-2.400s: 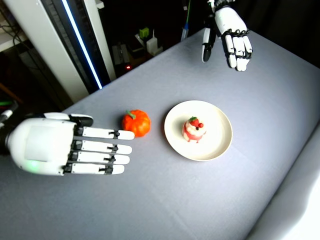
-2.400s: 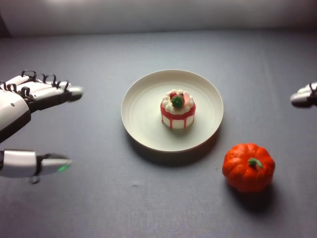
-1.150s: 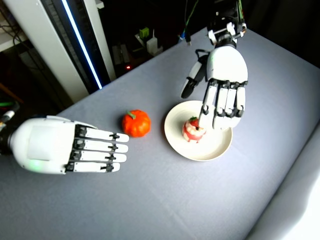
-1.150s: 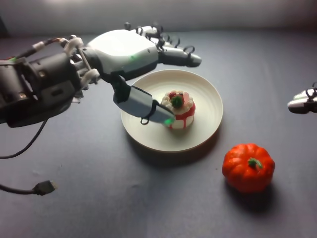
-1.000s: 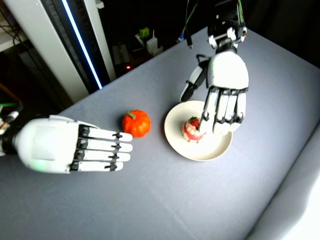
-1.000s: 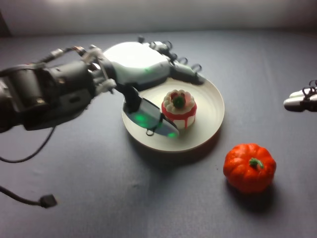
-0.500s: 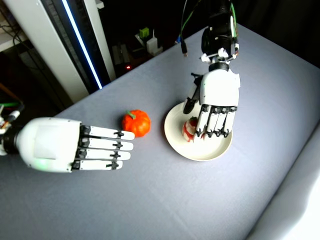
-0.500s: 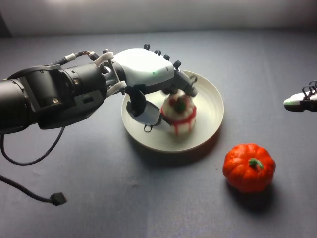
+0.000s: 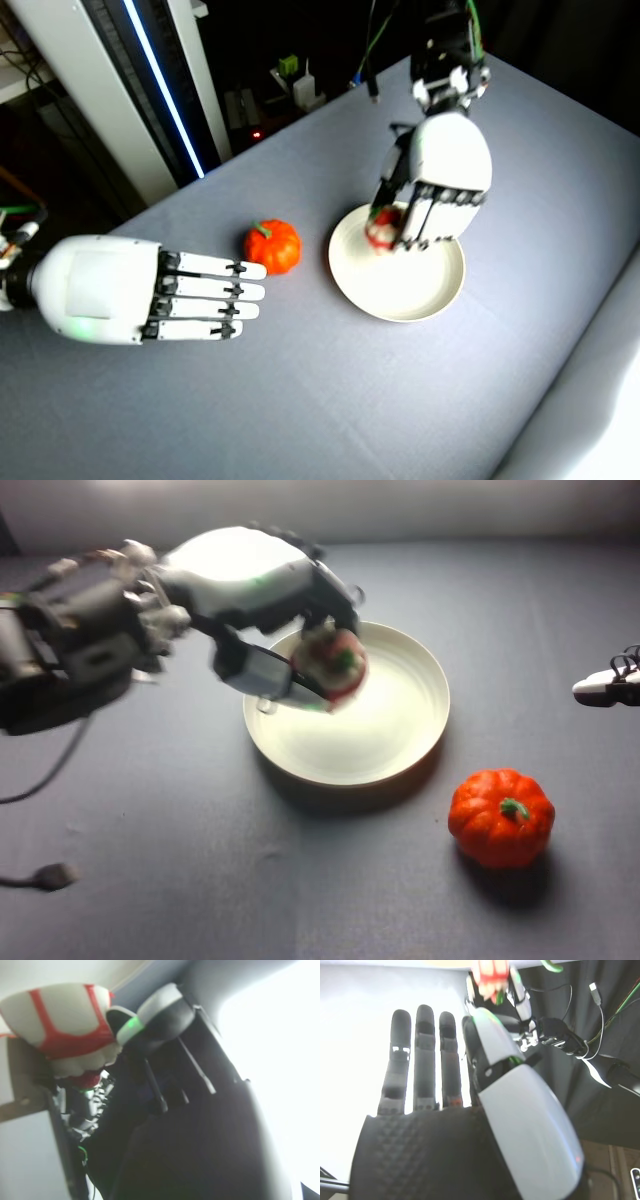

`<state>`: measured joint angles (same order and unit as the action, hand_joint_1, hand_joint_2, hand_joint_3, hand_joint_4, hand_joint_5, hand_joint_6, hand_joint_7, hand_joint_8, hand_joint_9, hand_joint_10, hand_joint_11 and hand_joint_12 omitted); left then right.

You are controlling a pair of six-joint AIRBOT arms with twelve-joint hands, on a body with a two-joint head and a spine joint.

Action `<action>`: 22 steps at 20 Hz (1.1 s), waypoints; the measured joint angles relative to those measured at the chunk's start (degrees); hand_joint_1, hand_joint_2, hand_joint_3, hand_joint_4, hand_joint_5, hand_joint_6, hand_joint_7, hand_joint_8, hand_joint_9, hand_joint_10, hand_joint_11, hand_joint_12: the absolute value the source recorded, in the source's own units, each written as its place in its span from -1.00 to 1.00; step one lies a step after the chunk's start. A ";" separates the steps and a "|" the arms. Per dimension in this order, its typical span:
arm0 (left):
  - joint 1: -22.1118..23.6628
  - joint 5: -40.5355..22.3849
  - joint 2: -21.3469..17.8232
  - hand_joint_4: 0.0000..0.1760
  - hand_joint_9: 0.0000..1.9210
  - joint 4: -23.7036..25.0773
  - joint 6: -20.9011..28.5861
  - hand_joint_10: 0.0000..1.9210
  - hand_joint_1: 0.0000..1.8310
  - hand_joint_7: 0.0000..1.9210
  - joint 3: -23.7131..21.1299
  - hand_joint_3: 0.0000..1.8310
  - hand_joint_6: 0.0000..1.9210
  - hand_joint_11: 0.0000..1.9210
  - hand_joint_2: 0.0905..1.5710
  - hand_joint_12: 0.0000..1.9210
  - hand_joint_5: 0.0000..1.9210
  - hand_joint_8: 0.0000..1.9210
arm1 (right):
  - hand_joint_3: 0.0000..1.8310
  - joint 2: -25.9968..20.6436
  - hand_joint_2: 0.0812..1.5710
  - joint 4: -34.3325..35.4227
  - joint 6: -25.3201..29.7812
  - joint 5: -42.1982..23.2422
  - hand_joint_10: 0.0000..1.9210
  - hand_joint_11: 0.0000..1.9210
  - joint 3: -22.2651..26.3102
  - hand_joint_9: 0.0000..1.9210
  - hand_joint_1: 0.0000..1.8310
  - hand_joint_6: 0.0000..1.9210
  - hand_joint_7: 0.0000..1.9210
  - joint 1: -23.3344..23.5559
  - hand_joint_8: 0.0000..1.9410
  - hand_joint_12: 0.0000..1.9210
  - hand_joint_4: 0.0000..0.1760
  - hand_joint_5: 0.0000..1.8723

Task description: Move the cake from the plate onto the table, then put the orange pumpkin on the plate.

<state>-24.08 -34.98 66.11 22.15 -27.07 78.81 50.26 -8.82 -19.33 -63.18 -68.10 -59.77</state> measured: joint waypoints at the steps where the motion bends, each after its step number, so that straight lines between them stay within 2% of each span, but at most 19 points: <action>1: -0.83 -1.31 -1.92 -1.00 0.18 -0.92 -0.83 0.51 0.31 0.23 -1.33 -1.00 -0.49 0.10 0.24 0.83 0.31 -0.01 | -1.00 0.00 0.79 0.00 0.02 0.00 -0.99 -0.90 0.00 -0.50 0.29 -1.00 -0.52 0.00 -1.00 0.20 -1.00 -0.56; 2: -2.03 -2.38 -4.02 -1.00 0.21 -1.97 -1.79 0.44 0.31 0.26 -2.82 -1.00 -0.51 0.12 0.24 0.78 0.31 -0.06 | -1.00 0.00 0.78 0.04 0.02 0.04 -0.99 -0.91 0.00 -0.50 0.31 -1.00 -0.52 0.00 -1.00 0.22 -1.00 -0.55; 3: -4.46 -3.69 -6.36 -1.00 0.21 -4.39 -3.65 0.04 0.40 0.27 -4.68 -1.00 -0.67 0.04 0.25 0.53 0.31 -0.14 | -1.00 0.00 0.79 0.02 0.02 0.09 -1.00 -0.94 0.00 -0.51 0.27 -1.00 -0.53 0.00 -1.00 0.21 -1.00 -0.56; 4: -6.69 -4.52 -7.98 -1.00 0.07 -6.82 -5.68 0.42 0.32 0.20 -6.25 -1.00 -0.56 -0.05 0.24 0.79 0.32 0.06 | -0.99 0.00 0.81 0.00 0.04 0.02 -1.00 -0.94 0.00 -0.51 0.23 -1.00 -0.52 0.00 -1.00 0.21 -1.00 -0.55; 5: -9.46 -5.03 -9.77 -1.00 0.02 -9.38 -8.31 0.39 0.38 0.15 -8.11 -1.00 -0.29 -0.15 0.29 0.75 0.17 -0.07 | -1.00 0.00 0.79 0.00 0.04 0.07 -0.99 -0.94 0.00 -0.50 0.24 -0.99 -0.51 0.00 -1.00 0.20 -1.00 -0.55; 6: -12.72 -5.60 -11.56 -1.00 0.03 -12.44 -10.71 0.09 0.40 0.18 -9.97 -1.00 -0.44 -0.22 0.31 0.56 0.17 -0.02 | -1.00 0.00 0.79 -0.02 0.07 0.07 -0.99 -0.94 0.00 -0.50 0.24 -0.99 -0.50 0.00 -0.99 0.20 -1.00 -0.54; 8: -16.98 -5.81 -13.38 -1.00 0.16 -16.11 -12.13 -0.53 0.38 0.27 -11.15 -1.00 -0.15 -0.21 0.30 0.23 0.08 -0.31 | -1.00 0.00 0.78 -0.07 0.07 0.04 -0.99 -0.92 0.00 -0.50 0.28 -0.99 -0.50 0.00 -0.99 0.17 -1.00 -0.53; 9: -18.93 -6.40 -13.94 -1.00 0.13 -18.62 -12.98 -0.55 0.38 0.19 -11.52 -1.00 -0.28 -0.33 0.32 0.40 0.12 -0.11 | -1.00 0.00 0.77 -0.20 0.15 0.04 -0.99 -0.91 0.00 -0.48 0.31 -0.99 -0.48 0.00 -0.99 0.16 -1.00 -0.51; 10: -20.79 -7.04 -14.45 -1.00 0.03 -21.05 -13.84 0.14 0.40 0.18 -11.91 -1.00 -0.29 -0.30 0.29 0.78 0.17 -0.15 | -1.00 0.00 0.77 -0.44 0.33 0.02 -0.99 -0.91 0.00 -0.48 0.31 -0.99 -0.48 0.00 -0.99 0.15 -1.00 -0.50; 11: -22.45 -7.37 -14.53 -1.00 0.00 -22.49 -14.40 0.27 0.41 0.15 -11.93 -1.00 -0.60 -0.32 0.31 0.86 0.23 0.04 | -1.00 0.00 0.77 -0.52 0.39 0.09 -0.99 -0.90 0.00 -0.47 0.30 -0.99 -0.48 0.00 -0.99 0.15 -1.00 -0.50; 12: -24.35 -7.43 -14.45 -1.00 -0.04 -24.44 -14.49 0.35 0.40 0.12 -12.11 -1.00 -0.72 -0.38 0.32 0.91 0.26 0.14 | -1.00 0.00 0.77 -0.76 0.42 0.07 -0.99 -0.88 0.00 -0.47 0.28 -0.99 -0.47 0.00 -1.00 0.13 -1.00 -0.49; 13: -25.22 -7.39 -14.40 -1.00 -0.09 -25.29 -14.82 0.49 0.40 0.14 -12.24 -1.00 -0.36 -0.41 0.31 0.98 0.18 -0.07 | -1.00 0.00 0.76 -0.90 0.44 0.07 -1.00 -0.86 0.00 -0.49 0.29 -0.99 -0.47 0.00 -1.00 0.10 -1.00 -0.48; 14: -26.18 -7.56 -14.08 -1.00 -0.11 -27.02 -15.69 0.47 0.39 0.12 -12.33 -1.00 -0.21 -0.40 0.32 0.97 0.12 -0.07 | -1.00 0.00 0.75 -1.40 0.66 0.11 -0.99 -0.82 -0.02 -0.45 0.22 -1.00 -0.46 0.00 -1.00 -0.03 -1.00 -0.48; 15: -26.60 -7.65 -13.90 -1.00 -0.12 -27.80 -15.87 0.35 0.39 0.06 -12.33 -1.00 -0.40 -0.42 0.36 0.92 0.11 0.20 | -1.00 0.00 0.75 -1.79 0.83 0.17 -0.99 -0.80 -0.02 -0.45 0.18 -1.00 -0.46 0.00 -1.00 -0.11 -1.00 -0.49; 16: -27.41 -8.02 -13.81 -1.00 -0.16 -28.26 -15.98 0.41 0.38 0.04 -12.33 -1.00 -0.12 -0.36 0.36 0.92 0.05 0.07 | -1.00 0.04 0.75 -2.45 1.07 0.11 -1.00 -0.85 -0.02 -0.48 0.14 -1.00 -0.49 0.00 -1.00 -0.09 -1.00 -0.53; 17: -27.85 -8.11 -13.81 -1.00 -0.23 -28.59 -15.98 0.27 0.28 -0.04 -12.57 -1.00 -0.67 -0.44 0.21 0.81 -0.08 -0.28 | -1.00 0.07 0.76 -3.19 1.09 0.35 -1.00 -0.96 -0.02 -0.55 0.12 -1.00 -0.55 0.07 -1.00 -0.01 -1.00 -0.58; 18: -28.09 -8.41 -13.84 -1.00 -0.32 -28.94 -16.00 -0.33 0.18 -0.17 -12.92 -1.00 -0.91 -0.61 0.14 0.43 -0.21 -0.72 | -1.00 0.07 0.72 -4.00 1.09 1.03 -1.00 -0.94 -0.02 -0.55 0.12 -1.00 -0.54 0.57 -1.00 0.01 -1.00 -0.59; 20: -29.05 -10.27 -14.53 -1.00 -0.34 -28.85 -16.02 -0.88 0.00 -0.32 -14.19 -1.00 -1.00 -0.69 0.11 -0.02 -0.44 -0.98 | -1.00 0.11 0.60 -5.75 1.16 1.79 -1.00 -0.93 -0.02 -0.54 0.18 -1.00 -0.50 2.36 -0.99 -0.06 -1.00 -0.56; 22: -29.97 -12.26 -15.61 -0.89 -0.38 -29.22 -16.02 -0.99 -0.15 -0.41 -15.41 -1.00 -1.00 -0.78 0.12 0.04 -0.53 -1.00 | -1.00 0.11 0.44 -9.11 1.16 2.82 -0.99 -0.92 -0.02 -0.49 0.21 -1.00 -0.46 4.55 -1.00 -0.03 -1.00 -0.48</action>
<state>-54.04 -47.24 50.50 -7.07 -43.09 63.40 50.37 -17.93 -18.17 -60.36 -68.12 -55.22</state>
